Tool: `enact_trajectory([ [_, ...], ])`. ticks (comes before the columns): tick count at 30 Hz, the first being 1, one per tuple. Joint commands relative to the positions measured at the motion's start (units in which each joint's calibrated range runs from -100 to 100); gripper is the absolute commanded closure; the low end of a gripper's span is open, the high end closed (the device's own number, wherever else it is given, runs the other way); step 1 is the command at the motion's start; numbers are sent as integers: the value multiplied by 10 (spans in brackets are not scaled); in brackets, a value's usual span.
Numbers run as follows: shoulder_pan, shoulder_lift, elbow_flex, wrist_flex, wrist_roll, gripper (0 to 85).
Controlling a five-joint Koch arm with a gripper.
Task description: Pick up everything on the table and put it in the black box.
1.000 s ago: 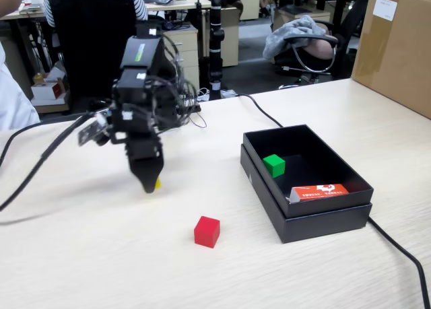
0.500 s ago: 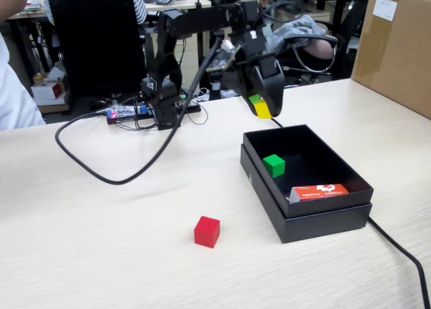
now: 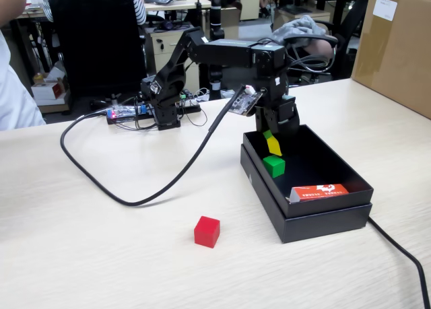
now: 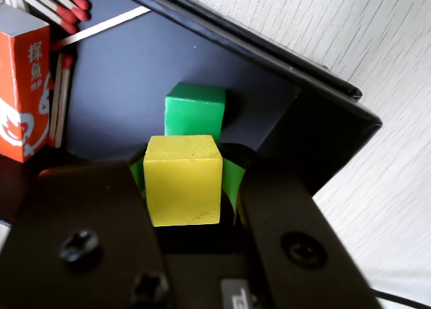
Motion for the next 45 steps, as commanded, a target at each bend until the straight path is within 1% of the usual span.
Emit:
enact_trajectory([
  [1,0,-18,27,3,3,789],
  [2,0,-20,20,3,3,696],
  [3,0,-22,14,3,5,628],
  [4,0,-23,11,3,7,596],
  [7,-2,-30,9,3,9,572],
  [10,-5,-39,-3,3,12,480],
  [11,-6,-44,-6,3,12,464],
  [15,-14,-83,-8,3,12,459],
  [19,-28,-162,-10,4,10,459],
  [26,-84,-280,-25,6,-2,455],
  [29,-109,-288,-39,12,-13,412],
  [31,-122,-278,-37,12,-17,411],
  [36,-146,-200,-28,12,-14,387],
  [40,-159,-116,9,13,6,388],
  [45,-163,5,103,14,32,388],
])
